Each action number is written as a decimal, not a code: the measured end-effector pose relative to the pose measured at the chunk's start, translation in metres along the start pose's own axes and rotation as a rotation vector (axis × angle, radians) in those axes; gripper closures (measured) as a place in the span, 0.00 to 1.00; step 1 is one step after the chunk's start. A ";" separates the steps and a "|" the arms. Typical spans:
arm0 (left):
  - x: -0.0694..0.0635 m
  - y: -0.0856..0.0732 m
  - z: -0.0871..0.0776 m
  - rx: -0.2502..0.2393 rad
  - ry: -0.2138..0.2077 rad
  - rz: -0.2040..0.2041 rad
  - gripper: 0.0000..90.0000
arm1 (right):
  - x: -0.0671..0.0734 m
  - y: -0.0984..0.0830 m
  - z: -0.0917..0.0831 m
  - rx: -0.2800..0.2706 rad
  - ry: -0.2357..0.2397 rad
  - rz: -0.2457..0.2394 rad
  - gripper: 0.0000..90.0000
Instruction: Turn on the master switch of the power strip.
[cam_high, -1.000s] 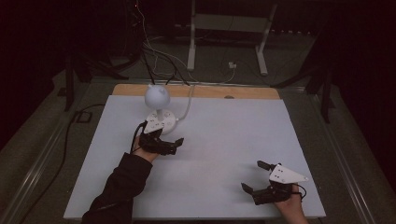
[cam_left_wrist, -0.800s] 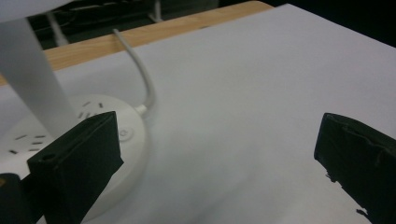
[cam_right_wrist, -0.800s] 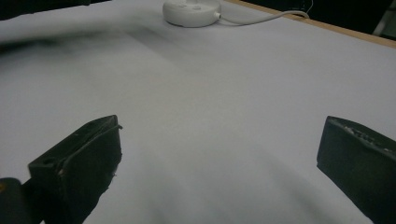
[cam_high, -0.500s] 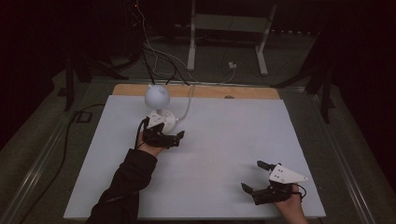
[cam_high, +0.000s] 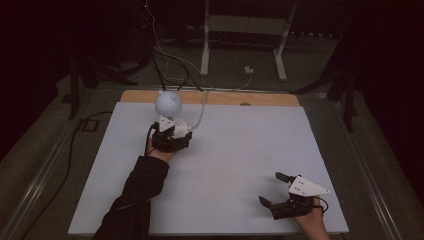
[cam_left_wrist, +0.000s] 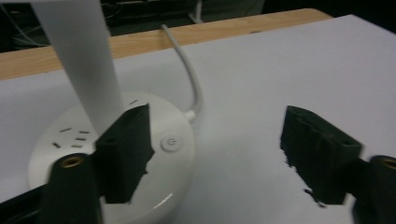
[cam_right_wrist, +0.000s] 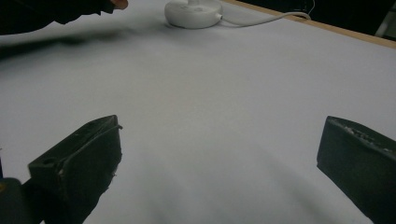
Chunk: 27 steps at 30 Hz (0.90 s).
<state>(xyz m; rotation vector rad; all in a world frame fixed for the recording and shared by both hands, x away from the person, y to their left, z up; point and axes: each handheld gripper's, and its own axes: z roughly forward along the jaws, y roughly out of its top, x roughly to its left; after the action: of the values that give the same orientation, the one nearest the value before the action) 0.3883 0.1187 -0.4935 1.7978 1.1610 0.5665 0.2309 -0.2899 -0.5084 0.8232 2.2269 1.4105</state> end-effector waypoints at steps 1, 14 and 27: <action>0.000 0.000 0.000 0.000 0.000 0.000 0.37 | 0.000 0.000 0.000 0.000 0.000 0.000 0.00; 0.000 0.003 0.010 0.003 0.076 0.027 0.79 | 0.000 0.000 0.000 0.000 0.004 0.004 0.00; 0.003 -0.004 0.022 0.038 0.116 0.086 1.00 | -0.001 -0.001 0.000 0.004 0.008 0.008 0.00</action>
<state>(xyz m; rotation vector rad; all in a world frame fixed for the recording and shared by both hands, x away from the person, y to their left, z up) 0.4043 0.1121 -0.5078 1.8752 1.1836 0.7113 0.2313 -0.2908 -0.5092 0.8305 2.2355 1.4163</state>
